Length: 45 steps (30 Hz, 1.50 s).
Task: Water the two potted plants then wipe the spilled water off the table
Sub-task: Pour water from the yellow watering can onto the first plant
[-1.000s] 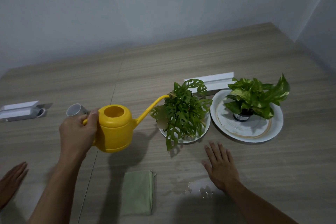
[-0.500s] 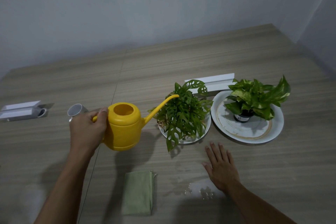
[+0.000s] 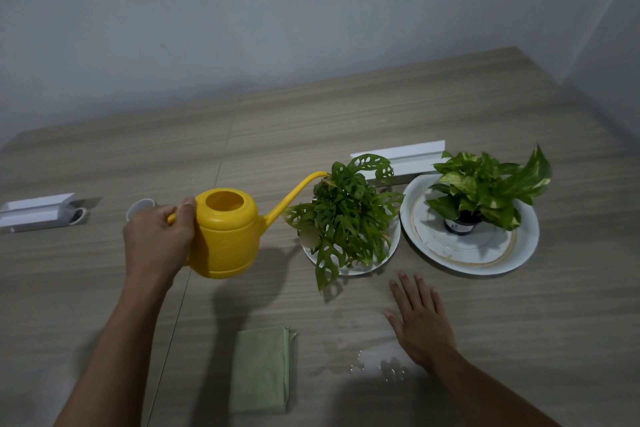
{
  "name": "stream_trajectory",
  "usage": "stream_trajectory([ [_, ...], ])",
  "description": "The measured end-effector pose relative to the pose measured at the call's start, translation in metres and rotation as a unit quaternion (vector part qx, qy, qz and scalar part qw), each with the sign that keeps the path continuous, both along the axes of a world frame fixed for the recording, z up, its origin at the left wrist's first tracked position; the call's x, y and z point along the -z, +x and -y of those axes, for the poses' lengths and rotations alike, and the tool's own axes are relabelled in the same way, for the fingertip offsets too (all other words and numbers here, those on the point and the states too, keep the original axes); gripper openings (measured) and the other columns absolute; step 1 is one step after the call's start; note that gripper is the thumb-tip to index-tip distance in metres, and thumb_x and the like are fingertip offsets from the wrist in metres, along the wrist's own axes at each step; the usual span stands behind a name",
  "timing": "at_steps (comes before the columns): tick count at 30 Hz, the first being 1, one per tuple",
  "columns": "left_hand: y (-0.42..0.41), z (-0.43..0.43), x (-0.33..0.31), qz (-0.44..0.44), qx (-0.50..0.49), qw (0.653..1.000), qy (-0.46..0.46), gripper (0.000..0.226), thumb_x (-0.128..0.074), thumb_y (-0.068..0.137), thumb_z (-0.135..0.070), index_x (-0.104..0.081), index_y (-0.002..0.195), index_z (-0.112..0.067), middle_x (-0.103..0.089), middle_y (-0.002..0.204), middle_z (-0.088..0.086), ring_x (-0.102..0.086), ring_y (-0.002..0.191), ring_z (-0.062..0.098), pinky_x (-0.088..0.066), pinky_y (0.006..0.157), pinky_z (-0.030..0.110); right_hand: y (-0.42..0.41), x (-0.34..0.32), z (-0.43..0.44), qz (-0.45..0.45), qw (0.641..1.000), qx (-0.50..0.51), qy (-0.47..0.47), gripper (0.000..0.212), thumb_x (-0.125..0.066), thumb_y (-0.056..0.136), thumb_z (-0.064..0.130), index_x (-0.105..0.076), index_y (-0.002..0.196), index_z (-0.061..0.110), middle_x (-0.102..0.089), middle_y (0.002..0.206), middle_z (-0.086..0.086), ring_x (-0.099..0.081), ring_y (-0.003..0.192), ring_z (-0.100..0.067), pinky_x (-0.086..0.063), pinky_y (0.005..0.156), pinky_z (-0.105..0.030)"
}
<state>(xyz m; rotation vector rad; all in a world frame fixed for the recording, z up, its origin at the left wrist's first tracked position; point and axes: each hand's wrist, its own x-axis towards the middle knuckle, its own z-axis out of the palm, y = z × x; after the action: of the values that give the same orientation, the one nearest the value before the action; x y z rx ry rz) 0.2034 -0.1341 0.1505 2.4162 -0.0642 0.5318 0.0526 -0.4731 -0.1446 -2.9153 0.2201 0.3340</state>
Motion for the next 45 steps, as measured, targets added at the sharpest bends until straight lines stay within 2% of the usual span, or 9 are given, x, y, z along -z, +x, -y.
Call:
stream_trajectory([
  [3, -0.003, -0.005, -0.002, 0.003, 0.004, 1.0, 0.008, 0.056, -0.054, 0.1, -0.029, -0.042, 0.047, -0.011, -0.037, 0.043, 0.005, -0.035, 0.043, 0.021, -0.028, 0.041, 0.014, 0.0, 0.0, 0.0, -0.004, 1.0, 0.0, -0.003, 0.068, -0.009, 0.096, 0.063, 0.011, 0.152, 0.029, 0.02, 0.161, 0.005, 0.026, 0.146, -0.021, 0.012, 0.118, -0.044],
  [15, -0.017, -0.009, -0.01, -0.022, 0.031, 0.999, 0.0, 0.051, -0.046, 0.091, -0.046, -0.048, 0.047, -0.019, -0.044, 0.043, 0.009, -0.042, 0.044, 0.027, -0.047, 0.057, 0.042, 0.0, -0.002, -0.001, -0.001, 1.0, 0.0, -0.004, 0.07, 0.006, 0.089, 0.065, 0.017, 0.149, 0.031, 0.025, 0.159, 0.006, 0.029, 0.145, -0.022, 0.017, 0.117, -0.042],
  [18, -0.019, -0.008, -0.008, -0.009, 0.048, 0.999, -0.007, 0.047, -0.051, 0.095, -0.039, -0.051, 0.051, -0.023, -0.044, 0.042, -0.001, -0.041, 0.043, 0.025, -0.041, 0.055, 0.031, 0.0, -0.002, -0.002, 0.004, 1.0, -0.002, -0.004, 0.07, 0.002, 0.091, 0.064, 0.014, 0.151, 0.03, 0.023, 0.16, 0.005, 0.026, 0.146, -0.023, 0.016, 0.117, -0.043],
  [21, -0.017, -0.006, -0.004, -0.005, 0.046, 0.999, -0.005, 0.046, -0.056, 0.099, -0.026, -0.063, 0.06, -0.002, -0.042, 0.041, -0.013, -0.041, 0.043, 0.017, -0.036, 0.054, 0.025, -0.001, -0.002, -0.002, 0.009, 1.0, 0.0, 0.001, 0.068, -0.005, 0.094, 0.063, 0.008, 0.152, 0.028, 0.016, 0.161, 0.004, 0.02, 0.147, -0.024, 0.012, 0.118, -0.044],
  [25, -0.013, 0.0, -0.004, 0.009, 0.049, 0.999, -0.002, 0.053, -0.056, 0.099, -0.027, -0.044, 0.047, -0.028, -0.05, 0.04, -0.009, -0.048, 0.042, 0.007, -0.034, 0.043, 0.021, -0.001, 0.001, 0.0, 0.007, 1.0, 0.002, 0.001, 0.068, -0.011, 0.096, 0.062, 0.006, 0.152, 0.028, 0.015, 0.161, 0.004, 0.02, 0.147, -0.023, 0.007, 0.12, -0.046],
  [27, -0.01, 0.003, -0.003, 0.015, 0.038, 0.999, 0.004, 0.056, -0.056, 0.098, -0.03, -0.041, 0.045, -0.024, -0.039, 0.036, -0.003, -0.049, 0.044, 0.003, -0.029, 0.04, 0.012, -0.001, 0.003, 0.0, 0.005, 1.0, 0.002, -0.002, 0.068, -0.012, 0.096, 0.062, 0.005, 0.152, 0.028, 0.015, 0.162, 0.004, 0.02, 0.147, -0.023, 0.008, 0.119, -0.045],
  [31, -0.003, 0.006, -0.003, 0.011, 0.025, 0.999, -0.016, 0.056, -0.055, 0.097, -0.033, -0.038, 0.045, -0.019, -0.043, 0.038, -0.003, -0.045, 0.042, 0.006, -0.027, 0.039, 0.013, 0.0, 0.004, 0.0, 0.007, 1.0, 0.002, -0.002, 0.068, -0.013, 0.096, 0.062, 0.001, 0.153, 0.027, 0.011, 0.162, 0.003, 0.015, 0.148, -0.023, 0.004, 0.12, -0.046],
  [37, 0.003, 0.003, -0.009, 0.011, 0.023, 1.0, 0.004, 0.058, -0.052, 0.096, -0.038, -0.043, 0.046, -0.009, -0.037, 0.041, 0.007, -0.035, 0.041, 0.024, -0.03, 0.046, 0.029, 0.0, 0.004, 0.0, 0.013, 1.0, 0.001, -0.002, 0.068, -0.01, 0.096, 0.062, 0.004, 0.153, 0.028, 0.013, 0.162, 0.004, 0.017, 0.148, -0.023, 0.003, 0.12, -0.046],
  [45, -0.001, -0.005, -0.015, 0.001, 0.029, 0.999, 0.044, 0.061, -0.047, 0.093, -0.044, -0.056, 0.053, 0.002, -0.051, 0.049, 0.022, -0.048, 0.047, 0.036, -0.046, 0.054, 0.044, 0.0, 0.003, 0.0, 0.011, 1.0, -0.001, 0.002, 0.068, -0.015, 0.097, 0.061, 0.007, 0.152, 0.028, 0.016, 0.161, 0.004, 0.02, 0.147, -0.023, 0.013, 0.118, -0.043],
])
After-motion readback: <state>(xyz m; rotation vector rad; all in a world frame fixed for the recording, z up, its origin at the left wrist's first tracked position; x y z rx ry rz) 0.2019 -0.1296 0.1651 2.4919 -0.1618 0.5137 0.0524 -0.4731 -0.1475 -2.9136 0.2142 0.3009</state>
